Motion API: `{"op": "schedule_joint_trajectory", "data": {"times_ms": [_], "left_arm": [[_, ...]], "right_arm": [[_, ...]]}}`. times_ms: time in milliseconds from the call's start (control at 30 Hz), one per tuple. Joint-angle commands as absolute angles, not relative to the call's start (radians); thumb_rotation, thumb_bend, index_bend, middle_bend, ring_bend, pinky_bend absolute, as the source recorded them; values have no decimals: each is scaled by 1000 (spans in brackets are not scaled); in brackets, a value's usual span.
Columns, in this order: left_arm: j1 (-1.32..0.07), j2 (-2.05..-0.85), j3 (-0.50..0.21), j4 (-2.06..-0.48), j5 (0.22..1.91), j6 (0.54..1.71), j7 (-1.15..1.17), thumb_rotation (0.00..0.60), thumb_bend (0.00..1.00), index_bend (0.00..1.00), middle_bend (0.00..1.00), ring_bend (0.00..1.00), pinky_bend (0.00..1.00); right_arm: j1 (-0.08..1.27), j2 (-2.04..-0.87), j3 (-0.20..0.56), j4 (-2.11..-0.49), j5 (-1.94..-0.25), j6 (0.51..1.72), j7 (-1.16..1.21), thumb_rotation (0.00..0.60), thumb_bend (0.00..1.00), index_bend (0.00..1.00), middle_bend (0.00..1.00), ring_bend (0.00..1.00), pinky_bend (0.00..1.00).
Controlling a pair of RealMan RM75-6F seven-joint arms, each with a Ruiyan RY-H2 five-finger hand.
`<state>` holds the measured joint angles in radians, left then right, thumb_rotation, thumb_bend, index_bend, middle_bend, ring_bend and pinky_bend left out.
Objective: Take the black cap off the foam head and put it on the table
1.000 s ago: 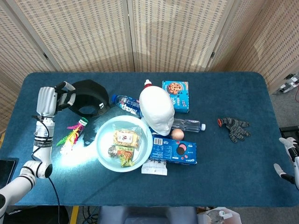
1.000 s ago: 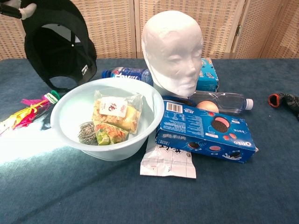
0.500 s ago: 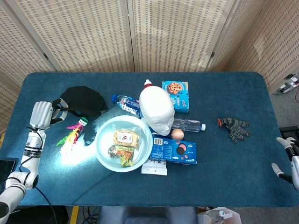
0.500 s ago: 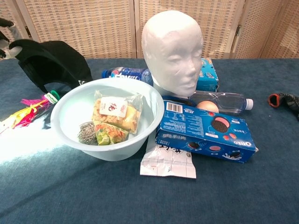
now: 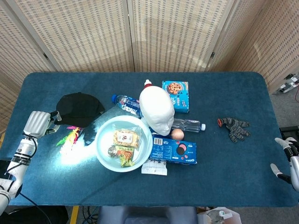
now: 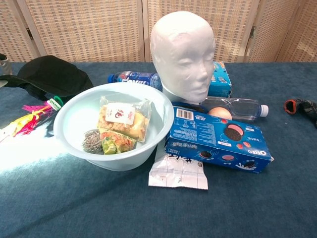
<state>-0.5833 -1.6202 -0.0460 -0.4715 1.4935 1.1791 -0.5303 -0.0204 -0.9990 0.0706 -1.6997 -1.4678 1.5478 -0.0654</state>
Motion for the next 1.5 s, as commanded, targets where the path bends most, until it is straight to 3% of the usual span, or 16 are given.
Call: {"op": "schedule_joint_trajectory", "data": {"times_ms": [33,200,500,600,867,1100,1300,1500], "left_arm": [[-572,-1610,-21,-488,1510,1156,-443,600,367,725,1000,1000,1000],[-569,-1574,-9,-556,1507,1103,-359,600,362,668,996,1000,1000],[-550,-1424,-55,-894,1373,960,-68,600,353,151,868,996,1000],[-529,-1367,-90,-1049,1278,954,87,600,301,23,792,936,1000],[-481,-1294,-147,-1313,1069,1040,373,600,215,0,438,576,979],[-466,-1272,-149,-1434,946,1089,531,600,198,0,171,312,729],[-452,-1258,-161,-1492,916,1142,542,600,198,0,46,170,516],[-415,-1236,-188,-1546,938,1230,468,600,197,0,44,166,482]], "right_arm": [[-19,-1000,71,-1699,-1468,1546,-65,600,230,223,280,191,218],[-17,-999,72,-1700,-1470,1546,-65,600,230,223,280,191,218],[-20,-1004,70,-1694,-1465,1547,-61,600,230,223,280,191,219],[-21,-1005,70,-1691,-1467,1549,-58,600,229,223,280,191,218],[-19,-1007,72,-1682,-1470,1550,-47,600,230,223,280,191,219],[-19,-1010,71,-1672,-1471,1550,-36,600,230,223,280,191,218],[-28,-1006,71,-1668,-1472,1563,-28,600,230,223,280,191,218],[-31,-1001,69,-1666,-1469,1563,-28,600,230,223,280,191,219]]}}
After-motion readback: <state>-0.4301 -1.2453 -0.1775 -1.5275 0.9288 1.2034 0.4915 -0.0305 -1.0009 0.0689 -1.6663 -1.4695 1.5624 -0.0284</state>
